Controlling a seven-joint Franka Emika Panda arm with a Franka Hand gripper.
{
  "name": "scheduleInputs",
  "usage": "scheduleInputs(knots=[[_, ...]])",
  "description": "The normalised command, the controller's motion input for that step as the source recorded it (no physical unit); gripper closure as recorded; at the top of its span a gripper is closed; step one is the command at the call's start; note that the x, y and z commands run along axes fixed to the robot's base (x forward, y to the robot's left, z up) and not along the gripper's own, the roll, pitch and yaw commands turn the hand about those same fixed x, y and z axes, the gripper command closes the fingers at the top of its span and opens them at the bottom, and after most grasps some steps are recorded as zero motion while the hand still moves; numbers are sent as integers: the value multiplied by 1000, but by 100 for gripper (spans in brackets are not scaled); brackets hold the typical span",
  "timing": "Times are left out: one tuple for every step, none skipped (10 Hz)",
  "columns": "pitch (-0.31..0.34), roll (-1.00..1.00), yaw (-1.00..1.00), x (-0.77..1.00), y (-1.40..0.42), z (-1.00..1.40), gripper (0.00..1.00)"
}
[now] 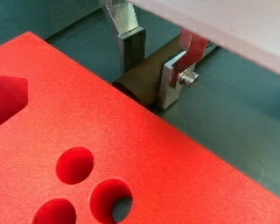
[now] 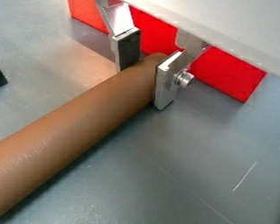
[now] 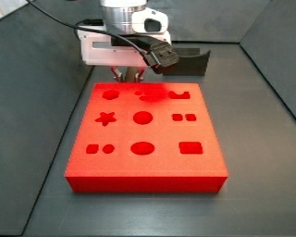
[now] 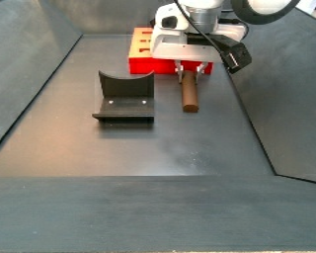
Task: Pick up the oval object. Move up. Place the oval object on the fixture. Regrasp the oval object. Move to above the board. Insert the oval object.
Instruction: Pick up the oval object.
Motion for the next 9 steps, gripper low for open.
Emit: scheduleInputs(knots=[[-41,134,51,-86,-214,0,100],[-36,116,49,-69,-189,0,100],[-54,150,60,-94,-214,0,100],[0,0,0,0,0,0,100],[0,0,0,0,0,0,100],[0,0,0,0,0,0,100],[0,0,0,0,0,0,100],[0,0,0,0,0,0,100],[0,0,0,0,0,0,100]])
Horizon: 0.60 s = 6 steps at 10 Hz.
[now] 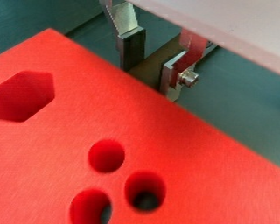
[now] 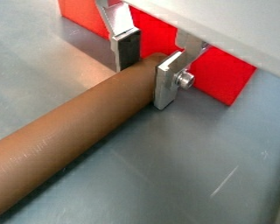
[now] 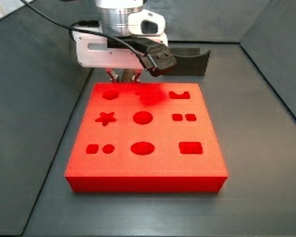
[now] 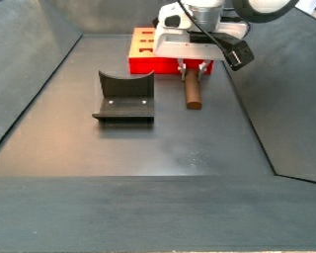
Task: Pick up the oval object. Move up. Place the oval object on the fixture. Regrasp the oval object. Move to above the board. Insert the oval object.
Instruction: Pick up the oval object, then move up.
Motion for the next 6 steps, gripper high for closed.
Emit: scheduleInputs(knots=[[0,0,0,0,0,0,100],[0,0,0,0,0,0,100],[0,0,0,0,0,0,100],[0,0,0,0,0,0,100],[0,0,0,0,0,0,100],[0,0,0,0,0,833,100]])
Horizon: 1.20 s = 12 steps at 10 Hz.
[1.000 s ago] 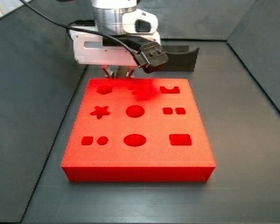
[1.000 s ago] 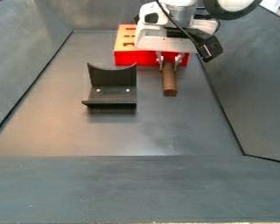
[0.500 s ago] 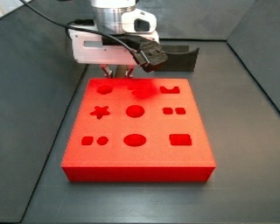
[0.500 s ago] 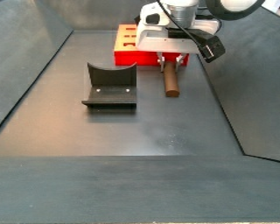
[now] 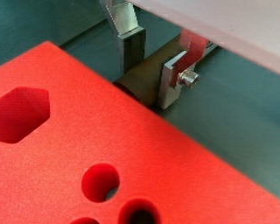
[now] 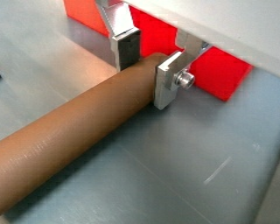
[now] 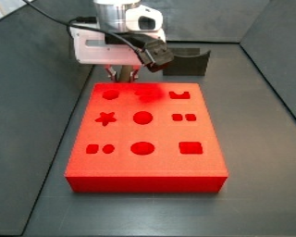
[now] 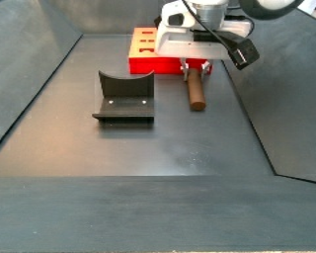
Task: Pick up the oval object. Move up. Place the oval object on the fixture. Regrasp the oval object. Move to above the board. Insert the oval object.
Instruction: Move up, then place the oval object on the fixture.
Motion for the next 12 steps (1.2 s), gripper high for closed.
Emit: scheduleInputs(knots=[[18,-21,-7,28,-58,769,100],[45,-34,3,5,-54,671,100],[60,-50,13,3,-31,554,100],[71,-78,17,-5,-15,389,100],[70,-99,18,-15,-6,265,100],[0,0,0,0,0,1000,100],[-3,-18,-15,4,0,1000,100],[20,-27,-10,-5,-1,1000,100],[33,-51,2,-11,-4,1000,100],[38,-65,10,-15,-4,1000,100],[44,-91,15,-21,-4,1000,100],[46,-109,13,-26,-5,1000,100]])
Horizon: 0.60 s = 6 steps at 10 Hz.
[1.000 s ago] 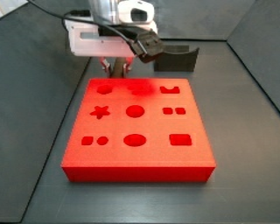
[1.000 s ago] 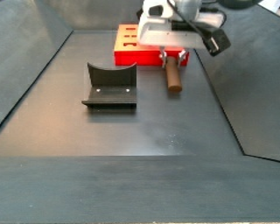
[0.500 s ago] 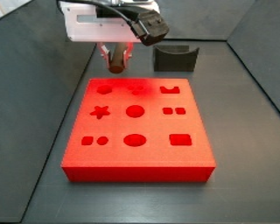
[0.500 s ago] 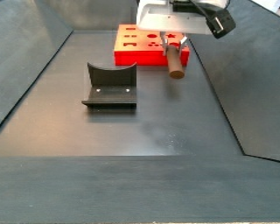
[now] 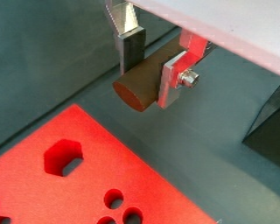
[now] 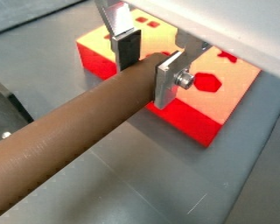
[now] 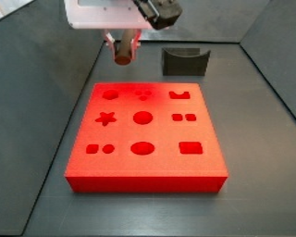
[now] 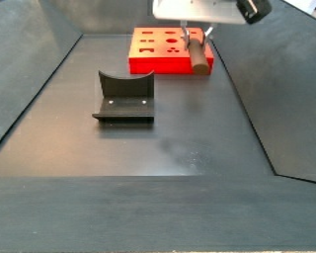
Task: Pick up the oval object. Move up. Place the oval object on the fixture. Regrasp the oval object. Move to above the board. Insert the oval object.
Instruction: Place the oval object on the fixture.
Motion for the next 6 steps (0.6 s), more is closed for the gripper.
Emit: scheduleInputs(knots=[[50,-130,5,-33,-2,1000,100],[52,-139,-1,-36,0,1000,100],[55,-160,-15,-40,6,1000,100],[56,-166,-22,-39,6,977,100],[58,-169,-28,-36,7,866,100],[61,-182,-32,-29,3,717,100]])
